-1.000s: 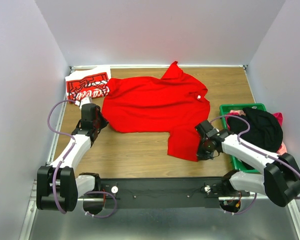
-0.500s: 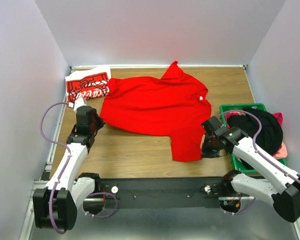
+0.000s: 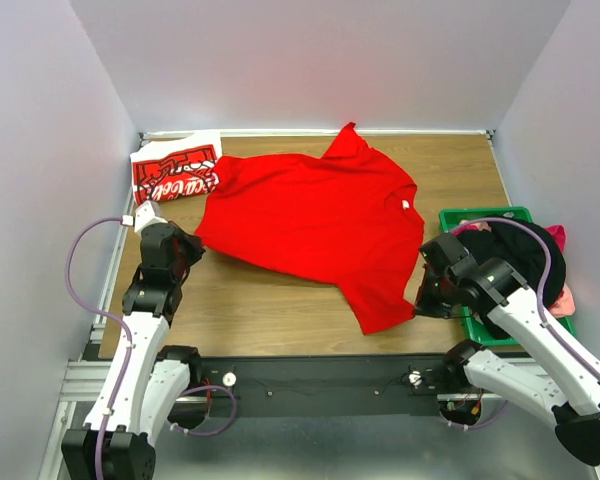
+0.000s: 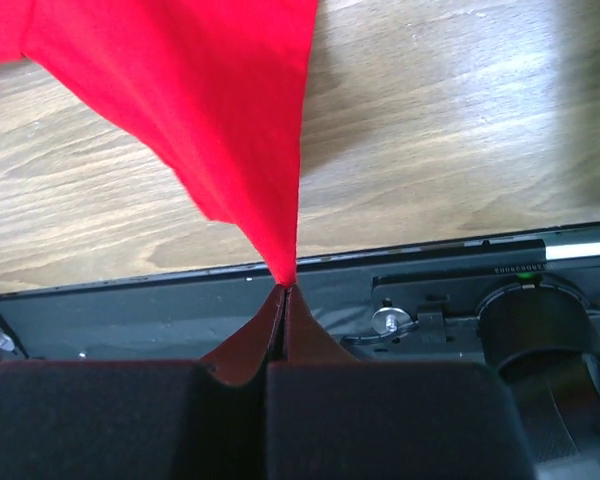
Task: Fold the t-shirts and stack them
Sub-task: Fold the tshirt
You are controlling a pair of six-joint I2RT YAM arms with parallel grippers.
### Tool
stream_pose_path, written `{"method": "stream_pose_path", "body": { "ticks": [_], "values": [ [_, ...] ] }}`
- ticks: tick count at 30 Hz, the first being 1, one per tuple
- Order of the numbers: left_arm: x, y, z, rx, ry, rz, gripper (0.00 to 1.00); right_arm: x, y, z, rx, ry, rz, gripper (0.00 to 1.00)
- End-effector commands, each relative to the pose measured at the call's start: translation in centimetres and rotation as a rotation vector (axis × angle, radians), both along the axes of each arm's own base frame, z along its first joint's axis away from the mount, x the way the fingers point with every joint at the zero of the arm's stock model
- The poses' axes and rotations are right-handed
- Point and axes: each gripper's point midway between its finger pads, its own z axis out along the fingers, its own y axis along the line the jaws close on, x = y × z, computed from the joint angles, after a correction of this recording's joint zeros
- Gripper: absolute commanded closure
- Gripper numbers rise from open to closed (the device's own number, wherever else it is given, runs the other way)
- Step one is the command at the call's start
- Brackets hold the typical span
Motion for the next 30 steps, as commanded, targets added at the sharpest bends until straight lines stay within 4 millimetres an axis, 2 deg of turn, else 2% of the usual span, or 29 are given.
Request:
{"method": "stream_pose_path", "body": {
  "ticks": [1,4,7,11,13,16,17,20,22,23,24,26,28,30],
  "values": [
    [-1.2,0.0,0.0,-0.035,0.008,0.016,1.00,0.1,-0.6,1.7,-0.011,-0.041,-0.027,1.00],
    [-1.4,-0.1,0.2,-0.049,-0.010,0.022,1.00,1.2,-0.2,2.8,0.000,-0.089,-0.020,1.00],
    [-1.1,0.0,-0.3,-0.043,-0.006,0.026,1.00,3.1,0.3,3.6,-0.012,-0.142,-0.006,1.00],
    [0.0,-0.1,-1.8,-0.031,0.023,0.013,1.00,7.2,1.4,4.9,-0.020,-0.265,-0.010,0.99],
    [0.4,0.0,-2.8,-0.020,0.046,0.017,1.00,9.2,1.4,5.1,-0.062,-0.318,-0.025,1.00],
    [1.4,0.2,-3.3,-0.008,0.046,0.026,1.00,12.8,2.0,5.8,-0.112,-0.394,-0.030,0.99],
    [1.6,0.2,-3.5,-0.007,0.050,0.024,1.00,13.4,2.0,6.6,-0.115,-0.426,-0.034,1.00],
    [2.4,0.2,-4.0,-0.007,0.056,0.026,1.00,16.4,2.5,7.3,-0.184,-0.466,-0.025,1.00],
    [3.0,0.2,-3.8,-0.008,0.039,0.027,1.00,18.2,2.3,7.2,-0.247,-0.480,-0.027,0.99],
    [3.4,0.4,-3.9,-0.009,0.035,0.036,1.00,19.4,2.5,8.3,-0.248,-0.512,-0.037,1.00],
    [3.7,0.5,-3.7,-0.010,0.029,0.039,1.00,20.3,2.0,7.8,-0.287,-0.503,-0.041,1.00],
    [4.1,0.8,-4.0,-0.003,0.036,0.048,1.00,22.0,2.0,9.0,-0.286,-0.537,-0.052,0.99],
    [4.7,1.3,-3.6,0.004,0.019,0.060,1.00,23.4,1.9,8.6,-0.312,-0.528,-0.038,0.99],
    [5.0,1.6,-4.0,0.009,0.035,0.066,1.00,24.9,1.6,9.3,-0.316,-0.546,-0.050,1.00]
  ]
}}
